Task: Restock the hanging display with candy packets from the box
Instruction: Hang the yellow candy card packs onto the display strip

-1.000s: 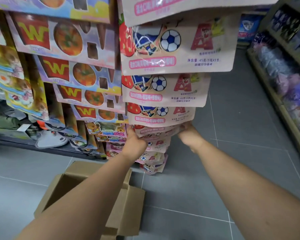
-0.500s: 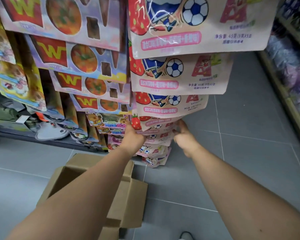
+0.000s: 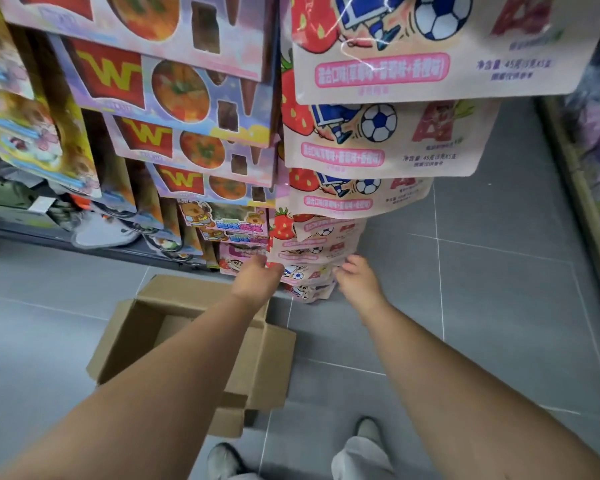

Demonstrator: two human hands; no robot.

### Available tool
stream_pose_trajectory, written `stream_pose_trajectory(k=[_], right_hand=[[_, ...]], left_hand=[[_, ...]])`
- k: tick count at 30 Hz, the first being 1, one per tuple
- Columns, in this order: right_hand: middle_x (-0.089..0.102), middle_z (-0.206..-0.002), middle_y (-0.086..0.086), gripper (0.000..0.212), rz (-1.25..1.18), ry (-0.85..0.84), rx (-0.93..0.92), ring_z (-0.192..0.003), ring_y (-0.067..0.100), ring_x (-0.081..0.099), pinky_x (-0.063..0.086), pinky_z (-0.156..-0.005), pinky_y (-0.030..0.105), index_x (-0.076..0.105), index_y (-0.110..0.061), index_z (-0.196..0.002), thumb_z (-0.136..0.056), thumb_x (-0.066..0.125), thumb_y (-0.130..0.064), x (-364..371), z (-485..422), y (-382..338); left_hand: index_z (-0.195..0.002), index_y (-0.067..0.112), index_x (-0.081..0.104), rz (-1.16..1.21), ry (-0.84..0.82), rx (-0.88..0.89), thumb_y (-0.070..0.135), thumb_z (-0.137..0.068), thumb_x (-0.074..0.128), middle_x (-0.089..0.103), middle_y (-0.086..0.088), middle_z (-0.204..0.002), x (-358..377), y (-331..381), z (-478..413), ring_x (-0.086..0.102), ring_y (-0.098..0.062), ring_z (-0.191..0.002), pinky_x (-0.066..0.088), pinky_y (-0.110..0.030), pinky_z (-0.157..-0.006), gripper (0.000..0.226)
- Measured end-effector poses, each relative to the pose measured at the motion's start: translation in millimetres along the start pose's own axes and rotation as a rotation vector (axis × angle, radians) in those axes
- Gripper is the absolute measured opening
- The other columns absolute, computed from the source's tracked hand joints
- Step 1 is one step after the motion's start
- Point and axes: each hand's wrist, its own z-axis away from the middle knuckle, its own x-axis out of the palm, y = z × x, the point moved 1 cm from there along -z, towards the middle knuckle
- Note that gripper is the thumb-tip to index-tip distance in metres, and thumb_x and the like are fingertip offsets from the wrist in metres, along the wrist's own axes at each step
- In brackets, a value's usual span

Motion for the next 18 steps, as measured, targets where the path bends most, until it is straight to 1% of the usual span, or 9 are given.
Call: stream_pose_trajectory(k=[2, 3, 4, 6, 7, 9, 13, 15, 18], right_hand=[[0.065, -0.098, 0.006, 0.028, 0.042, 0.026, 0.037, -0.087, 0.020, 0.060, 0.052, -0.090, 0.042, 0.060, -0.005, -0.114, -0.088, 0.059, -0.014, 14.4, 6.4, 4.7], [0.065, -0.085, 0.005, 0.020, 0.068, 0.036, 0.045, -0.078, 0.020, 0.060, 0.055, -0.083, 0.042, 0.066, -0.006, -0.102, -0.087, 0.060, -0.016, 22.2, 9.6, 5.4], [0.063, -0.074, 0.003, 0.011, 0.086, 0.036, 0.051, -0.068, 0.019, 0.059, 0.055, -0.073, 0.038, 0.068, -0.010, -0.089, -0.086, 0.059, -0.016, 29.6, 16.2, 3.0], [0.057, -0.060, -0.001, 0.019, 0.086, 0.018, 0.067, -0.051, 0.013, 0.052, 0.048, -0.052, 0.024, 0.060, -0.018, -0.070, -0.088, 0.058, -0.014, 45.0, 29.5, -1.5], [0.055, -0.058, -0.001, 0.020, 0.077, 0.012, 0.067, -0.049, 0.011, 0.049, 0.044, -0.048, 0.021, 0.058, -0.019, -0.069, -0.088, 0.057, -0.013, 52.7, 35.9, -3.5], [0.054, -0.058, 0.000, 0.016, 0.053, 0.010, 0.081, -0.049, 0.012, 0.047, 0.041, -0.049, 0.023, 0.059, -0.018, -0.073, -0.088, 0.058, -0.014, 65.5, 50.6, -7.1], [0.051, -0.058, 0.001, 0.009, -0.018, 0.031, 0.114, -0.048, 0.012, 0.043, 0.037, -0.048, 0.023, 0.060, -0.013, -0.082, -0.090, 0.058, -0.017, 85.0, 81.1, -17.2], [0.051, -0.059, 0.000, 0.005, -0.030, 0.026, 0.132, -0.048, 0.011, 0.043, 0.035, -0.046, 0.022, 0.060, -0.015, -0.086, -0.090, 0.058, -0.017, 88.7, 99.1, -24.4], [0.052, -0.061, 0.000, 0.005, -0.040, 0.012, 0.128, -0.048, 0.010, 0.043, 0.035, -0.044, 0.019, 0.061, -0.014, -0.089, -0.090, 0.057, -0.018, 89.4, 124.2, -36.5]], left_hand=[[-0.089, 0.004, 0.060, 0.015, -0.036, -0.035, 0.021, -0.094, 0.047, 0.066, -0.018, -0.095, -8.6, -9.6, -0.5, 0.059, -0.029, -0.088, 0.049, -0.041, -0.080, 0.023], [-0.078, 0.007, 0.059, 0.053, -0.065, -0.058, 0.021, -0.095, 0.047, 0.066, -0.016, -0.087, -15.0, -14.4, 1.2, 0.061, -0.029, -0.082, 0.052, -0.042, -0.080, 0.025], [-0.073, 0.009, 0.057, 0.065, -0.086, -0.083, 0.022, -0.096, 0.047, 0.065, -0.014, -0.080, -22.6, -19.8, 2.6, 0.062, -0.028, -0.075, 0.054, -0.040, -0.076, 0.028], [-0.071, 0.011, 0.054, 0.018, -0.104, -0.096, 0.026, -0.096, 0.047, 0.063, -0.010, -0.073, -40.6, -28.1, 7.3, 0.058, -0.024, -0.063, 0.053, -0.033, -0.067, 0.030], [-0.071, 0.012, 0.053, -0.014, -0.107, -0.088, 0.028, -0.096, 0.047, 0.061, -0.008, -0.070, -50.4, -30.6, 10.0, 0.055, -0.022, -0.060, 0.050, -0.031, -0.064, 0.031], [-0.070, 0.013, 0.052, -0.066, -0.103, -0.070, 0.030, -0.097, 0.046, 0.055, -0.003, -0.065, -70.1, -35.7, 15.1, 0.050, -0.019, -0.058, 0.045, -0.029, -0.061, 0.032], [-0.071, 0.014, 0.050, -0.070, -0.090, -0.069, 0.031, -0.093, 0.047, 0.048, -0.004, -0.066, -106.7, -43.4, 33.9, 0.045, -0.022, -0.070, 0.040, -0.033, -0.069, 0.029], [-0.069, 0.015, 0.046, -0.067, -0.100, -0.077, 0.029, -0.093, 0.048, 0.045, -0.004, -0.064, -122.6, -46.6, 50.0, 0.042, -0.023, -0.066, 0.034, -0.031, -0.066, 0.028], [-0.075, 0.016, 0.050, -0.030, -0.091, -0.072, 0.030, -0.092, 0.051, 0.046, -0.003, -0.065, -144.8, -48.7, 77.8, 0.042, -0.019, -0.059, 0.033, -0.030, -0.059, 0.022]])
